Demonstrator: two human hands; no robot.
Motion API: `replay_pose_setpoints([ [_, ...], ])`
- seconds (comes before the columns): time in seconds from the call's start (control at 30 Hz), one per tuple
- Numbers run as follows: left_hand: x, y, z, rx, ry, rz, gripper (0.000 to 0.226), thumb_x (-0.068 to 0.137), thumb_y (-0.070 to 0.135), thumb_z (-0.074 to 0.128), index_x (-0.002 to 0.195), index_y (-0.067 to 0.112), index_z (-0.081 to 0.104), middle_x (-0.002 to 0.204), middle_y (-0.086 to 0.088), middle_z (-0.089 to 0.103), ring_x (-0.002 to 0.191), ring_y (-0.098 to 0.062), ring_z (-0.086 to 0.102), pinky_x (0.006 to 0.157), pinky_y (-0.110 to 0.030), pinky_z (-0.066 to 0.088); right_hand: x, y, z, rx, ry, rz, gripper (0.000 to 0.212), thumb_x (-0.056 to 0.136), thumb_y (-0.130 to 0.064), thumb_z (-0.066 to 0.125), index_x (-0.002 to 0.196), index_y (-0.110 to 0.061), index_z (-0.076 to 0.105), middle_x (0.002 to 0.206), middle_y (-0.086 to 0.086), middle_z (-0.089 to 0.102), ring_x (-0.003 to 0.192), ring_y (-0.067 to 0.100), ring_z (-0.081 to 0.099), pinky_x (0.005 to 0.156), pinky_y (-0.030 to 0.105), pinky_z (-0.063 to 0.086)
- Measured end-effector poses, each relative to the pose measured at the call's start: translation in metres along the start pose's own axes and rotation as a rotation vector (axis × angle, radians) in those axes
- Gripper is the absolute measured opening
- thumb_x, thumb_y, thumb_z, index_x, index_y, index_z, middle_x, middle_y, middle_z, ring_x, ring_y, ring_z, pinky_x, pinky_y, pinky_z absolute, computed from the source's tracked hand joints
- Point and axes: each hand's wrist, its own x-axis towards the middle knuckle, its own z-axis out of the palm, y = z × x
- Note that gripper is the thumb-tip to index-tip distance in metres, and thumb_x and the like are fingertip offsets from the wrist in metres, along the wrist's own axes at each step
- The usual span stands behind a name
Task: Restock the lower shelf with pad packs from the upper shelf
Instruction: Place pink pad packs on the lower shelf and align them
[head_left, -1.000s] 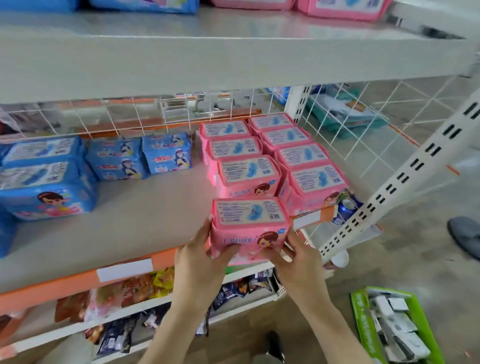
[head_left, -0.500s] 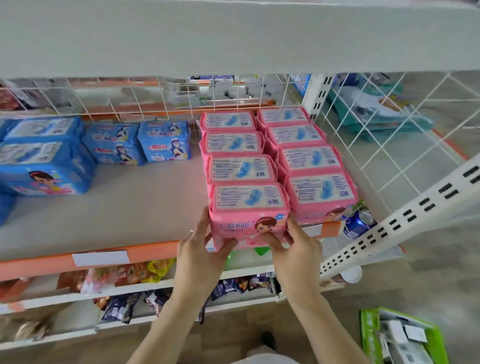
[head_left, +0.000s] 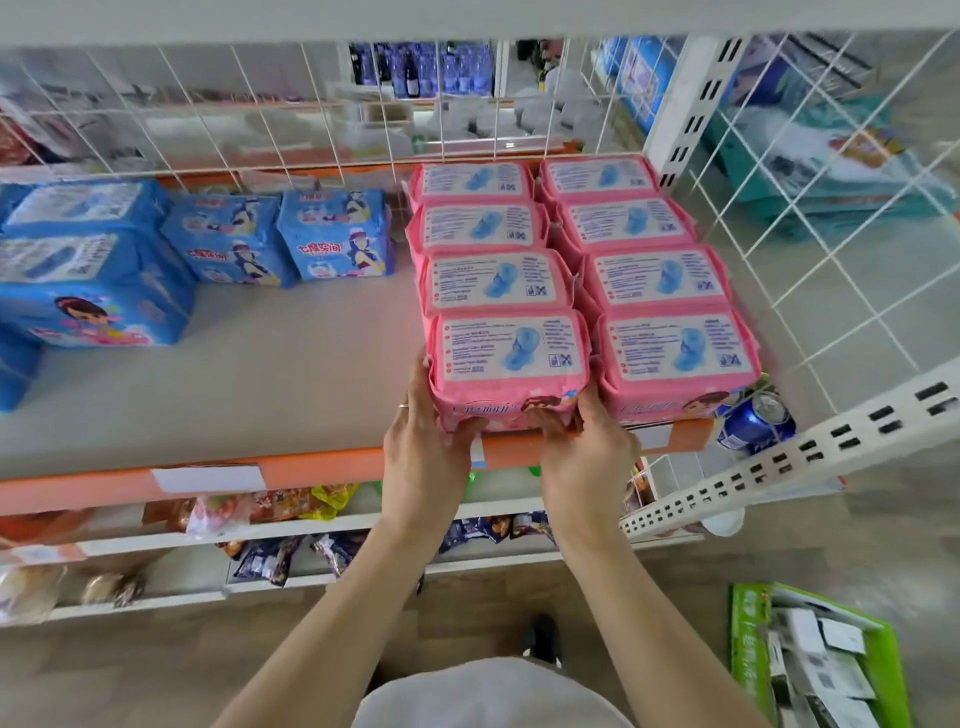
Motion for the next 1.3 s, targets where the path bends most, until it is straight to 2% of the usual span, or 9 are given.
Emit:
replay_pose_setpoints([
  [0.33, -0.012, -0.004, -0.014, 0.067, -0.078, 0.017, 0.081, 0.081, 0.019, 0.082, 0.149, 0.013, 0.036, 0.127, -0.008, 0.066, 0.114, -0.032, 0.063, 0.090, -0.040, 0.051, -0.032, 0.000, -0.030, -0.060, -0.055, 0.001, 0.051, 0.086, -0.016, 0.075, 0.134, -0.006, 0.059, 0.091, -0.002, 0.075, 0.076, 0.002, 0.064, 0.086, 0.001, 0.042],
  [0.43, -0.015, 0.000, -0.020, 0.044, -0.058, -0.015, 0.088, 0.078, 0.027, 0.085, 0.149, 0.017, 0.034, 0.136, -0.003, 0.061, 0.121, -0.028, 0.060, 0.096, -0.041, 0.050, -0.032, 0.014, -0.062, -0.048, 0.128, -0.015, 0.053, 0.087, -0.028, 0.070, 0.133, -0.006, 0.060, 0.121, 0.010, 0.070, 0.106, 0.022, 0.068, 0.092, 0.045, 0.057],
  [0.5, -0.018, 0.007, -0.020, -0.005, -0.035, -0.045, 0.095, 0.074, 0.035, 0.087, 0.149, 0.021, 0.031, 0.141, 0.001, 0.056, 0.124, -0.024, 0.058, 0.101, -0.042, 0.050, -0.018, 0.025, -0.078, -0.112, 0.180, 0.066, 0.074, 0.085, -0.038, 0.073, 0.147, -0.009, 0.045, 0.150, 0.014, 0.048, 0.138, 0.025, 0.045, 0.111, 0.057, 0.039],
  [0.57, -0.021, 0.016, -0.016, -0.065, -0.009, -0.092, 0.100, 0.069, 0.043, 0.089, 0.148, 0.026, 0.029, 0.140, 0.003, 0.055, 0.121, -0.018, 0.059, 0.099, -0.039, 0.051, 0.003, 0.031, -0.085, -0.161, 0.091, 0.208, 0.105, 0.077, -0.055, 0.072, 0.157, -0.010, 0.022, 0.164, 0.014, 0.021, 0.152, 0.025, 0.017, 0.119, 0.043, 0.017],
  [0.67, -0.019, 0.027, -0.007, -0.058, 0.055, -0.143, 0.102, 0.063, 0.053, 0.088, 0.142, 0.025, 0.031, 0.134, 0.000, 0.055, 0.115, -0.020, 0.061, 0.093, -0.042, 0.054, 0.021, 0.033, -0.073, -0.118, 0.020, 0.244, 0.125, 0.069, -0.064, 0.072, 0.158, -0.006, 0.007, 0.166, 0.014, 0.012, 0.153, 0.026, 0.013, 0.119, 0.035, 0.017],
  [0.83, -0.005, 0.030, 0.000, 0.012, 0.135, -0.144, 0.092, 0.058, 0.049, 0.091, 0.126, 0.014, 0.040, 0.115, 0.001, 0.051, 0.100, -0.028, 0.062, 0.081, -0.048, 0.054, 0.028, 0.037, -0.057, -0.048, 0.059, 0.249, 0.126, 0.070, -0.058, 0.077, 0.157, -0.005, 0.004, 0.164, 0.015, 0.021, 0.150, 0.028, 0.025, 0.115, 0.031, 0.023],
  [1.1, -0.003, 0.035, 0.006, 0.017, 0.117, -0.133, 0.090, 0.060, 0.048, 0.092, 0.122, 0.010, 0.039, 0.115, -0.004, 0.049, 0.100, -0.025, 0.056, 0.079, -0.043, 0.053, 0.030, 0.043, -0.056, 0.010, 0.083, 0.231, 0.123, 0.071, -0.062, 0.074, 0.157, -0.009, 0.006, 0.161, 0.016, 0.028, 0.148, 0.031, 0.031, 0.116, 0.050, 0.035],
  [1.2, -0.005, 0.030, 0.002, -0.001, 0.063, -0.122, 0.090, 0.062, 0.051, 0.089, 0.126, 0.016, 0.036, 0.116, 0.000, 0.046, 0.105, -0.025, 0.057, 0.084, -0.046, 0.056, 0.027, 0.041, -0.061, 0.051, 0.044, 0.247, 0.122, 0.073, -0.057, 0.075, 0.158, -0.011, 0.001, 0.166, 0.011, 0.016, 0.153, 0.025, 0.017, 0.122, 0.047, 0.024],
  [1.3, -0.012, 0.026, -0.011, -0.040, -0.015, -0.111, 0.091, 0.067, 0.060, 0.080, 0.132, 0.018, 0.034, 0.125, -0.001, 0.048, 0.116, -0.019, 0.053, 0.092, -0.034, 0.049, 0.018, 0.031, -0.066, 0.038, 0.031, 0.218, 0.117, 0.080, -0.050, 0.073, 0.158, -0.011, -0.004, 0.167, 0.010, -0.003, 0.154, 0.021, -0.006, 0.125, 0.041, 0.006],
])
